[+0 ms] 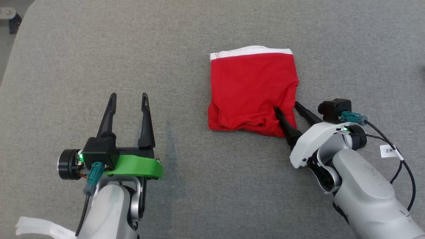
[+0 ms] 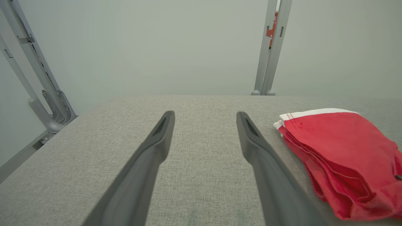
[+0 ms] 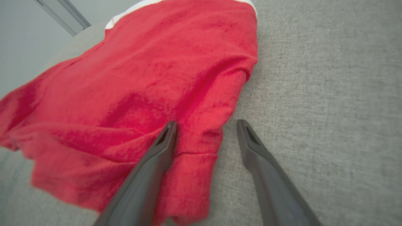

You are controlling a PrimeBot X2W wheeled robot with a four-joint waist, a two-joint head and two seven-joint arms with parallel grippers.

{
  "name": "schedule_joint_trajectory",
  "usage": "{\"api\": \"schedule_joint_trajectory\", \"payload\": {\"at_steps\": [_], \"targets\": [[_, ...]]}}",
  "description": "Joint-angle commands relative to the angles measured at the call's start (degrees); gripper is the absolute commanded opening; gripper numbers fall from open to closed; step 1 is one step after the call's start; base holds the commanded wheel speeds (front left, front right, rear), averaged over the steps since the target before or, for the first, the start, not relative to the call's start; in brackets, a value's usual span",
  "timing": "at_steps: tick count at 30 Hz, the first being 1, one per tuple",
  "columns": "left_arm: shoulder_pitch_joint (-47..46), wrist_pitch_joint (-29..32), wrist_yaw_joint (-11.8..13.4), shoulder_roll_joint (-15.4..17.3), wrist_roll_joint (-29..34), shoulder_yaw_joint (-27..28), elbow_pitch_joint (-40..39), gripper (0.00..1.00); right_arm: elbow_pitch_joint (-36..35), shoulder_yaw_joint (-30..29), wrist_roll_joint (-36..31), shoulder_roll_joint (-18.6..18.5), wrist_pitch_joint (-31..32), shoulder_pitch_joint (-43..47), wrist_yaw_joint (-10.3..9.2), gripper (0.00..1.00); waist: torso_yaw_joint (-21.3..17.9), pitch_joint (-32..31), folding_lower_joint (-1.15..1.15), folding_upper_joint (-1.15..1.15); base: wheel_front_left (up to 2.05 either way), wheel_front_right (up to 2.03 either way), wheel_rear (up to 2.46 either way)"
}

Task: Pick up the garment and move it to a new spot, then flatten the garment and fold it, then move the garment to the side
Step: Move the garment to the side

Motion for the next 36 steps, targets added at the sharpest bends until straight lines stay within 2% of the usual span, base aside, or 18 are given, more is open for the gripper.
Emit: {"api": "schedule_joint_trajectory", "payload": {"at_steps": [1,6,10,17,23,32,36], "targets": [[-0.1,-0.1,-0.2,0.0,0.4,0.3,0.0,1.00,1.8,1.1,1.0,-0.1,0.3,1.0,-0.02,0.00,-0.4,-0.3,-0.01,0.00,0.00,0.00,0.00],[0.8,-0.1,-0.3,0.2,0.9,0.9,-0.3,1.00,2.6,3.5,3.3,-1.4,-1.9,0.4,-0.07,0.00,-2.0,-1.1,-0.01,0.00,0.00,0.00,0.00],[1.8,-0.1,-0.4,1.0,1.6,1.5,-0.9,1.00,2.1,5.1,5.8,-3.7,-3.9,2.4,-0.12,0.00,-5.3,-1.5,-0.01,0.00,0.00,0.00,0.00],[2.4,-0.1,-0.2,2.2,2.2,1.9,-2.8,1.00,1.6,7.4,10.9,-11.2,-6.2,4.6,-0.19,0.00,-13.9,-0.7,-0.01,0.00,0.00,0.00,0.00],[1.4,0.8,0.0,2.8,2.7,1.4,-4.3,1.00,2.0,9.7,13.2,-16.8,-6.6,0.1,-0.11,0.00,-19.5,1.1,-0.01,0.00,0.00,0.00,0.00],[-2.5,3.8,-1.0,4.3,4.6,-0.9,-7.8,1.00,5.0,14.9,11.1,-24.5,-8.2,-14.5,-0.07,0.00,-21.2,7.3,-0.01,0.00,0.00,0.00,0.00],[-4.6,5.1,-1.4,5.2,5.7,-1.7,-9.3,1.00,7.2,14.8,11.9,-28.1,-9.2,-20.0,-0.07,0.00,-21.2,10.8,-0.01,0.00,0.00,0.00,0.00]]}}
